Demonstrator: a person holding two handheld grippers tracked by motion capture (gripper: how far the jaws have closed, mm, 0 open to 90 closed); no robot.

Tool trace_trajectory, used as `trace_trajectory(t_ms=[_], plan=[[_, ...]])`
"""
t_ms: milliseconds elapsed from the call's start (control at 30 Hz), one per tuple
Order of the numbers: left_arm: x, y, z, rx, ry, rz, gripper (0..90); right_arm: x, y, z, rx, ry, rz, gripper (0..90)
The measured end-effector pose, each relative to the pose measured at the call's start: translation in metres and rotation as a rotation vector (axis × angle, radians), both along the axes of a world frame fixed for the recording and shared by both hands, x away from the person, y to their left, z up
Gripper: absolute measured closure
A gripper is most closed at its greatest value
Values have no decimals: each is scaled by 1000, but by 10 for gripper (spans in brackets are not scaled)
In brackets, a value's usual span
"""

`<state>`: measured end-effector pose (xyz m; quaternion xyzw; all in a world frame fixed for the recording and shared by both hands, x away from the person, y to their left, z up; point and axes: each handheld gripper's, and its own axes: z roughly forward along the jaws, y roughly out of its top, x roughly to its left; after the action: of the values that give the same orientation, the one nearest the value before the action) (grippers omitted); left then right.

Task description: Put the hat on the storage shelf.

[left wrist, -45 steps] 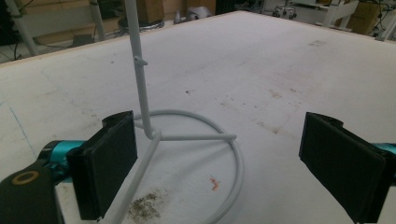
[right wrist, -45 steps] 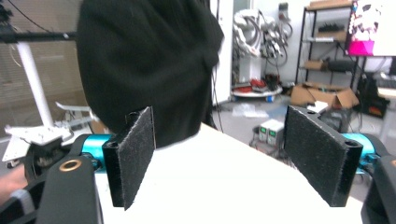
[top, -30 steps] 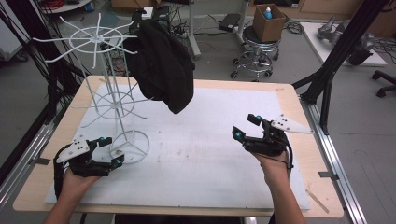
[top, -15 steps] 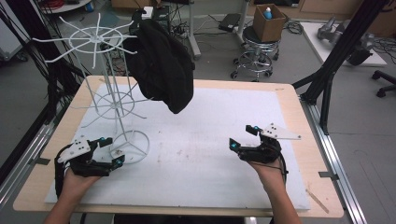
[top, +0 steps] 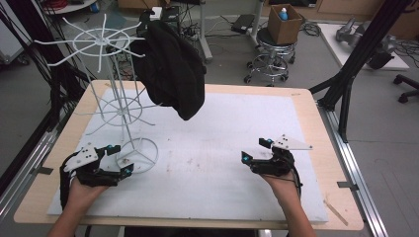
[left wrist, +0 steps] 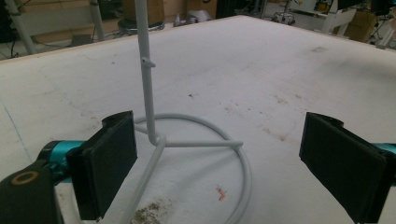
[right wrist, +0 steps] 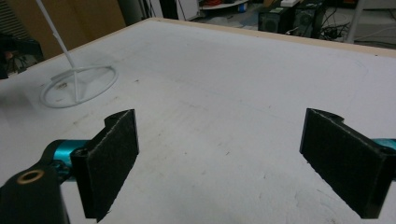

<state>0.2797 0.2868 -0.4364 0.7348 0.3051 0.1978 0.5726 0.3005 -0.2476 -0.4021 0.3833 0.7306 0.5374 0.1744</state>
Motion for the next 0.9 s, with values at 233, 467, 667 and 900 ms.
trace_trajectory(t_ms=[233, 467, 667, 900], plan=[[0, -1, -1, 9, 4, -3, 114, 0, 3, 0, 2, -7, 21, 109], [-1, 1, -2, 14, 2, 2, 114, 2, 4, -1, 14, 5, 16, 108], [-1, 1, -2, 14, 4, 4, 114, 2, 3, 0, 22, 6, 15, 109], [-1, 1, -2, 14, 2, 3, 114, 1, 3, 1, 38, 5, 10, 109]])
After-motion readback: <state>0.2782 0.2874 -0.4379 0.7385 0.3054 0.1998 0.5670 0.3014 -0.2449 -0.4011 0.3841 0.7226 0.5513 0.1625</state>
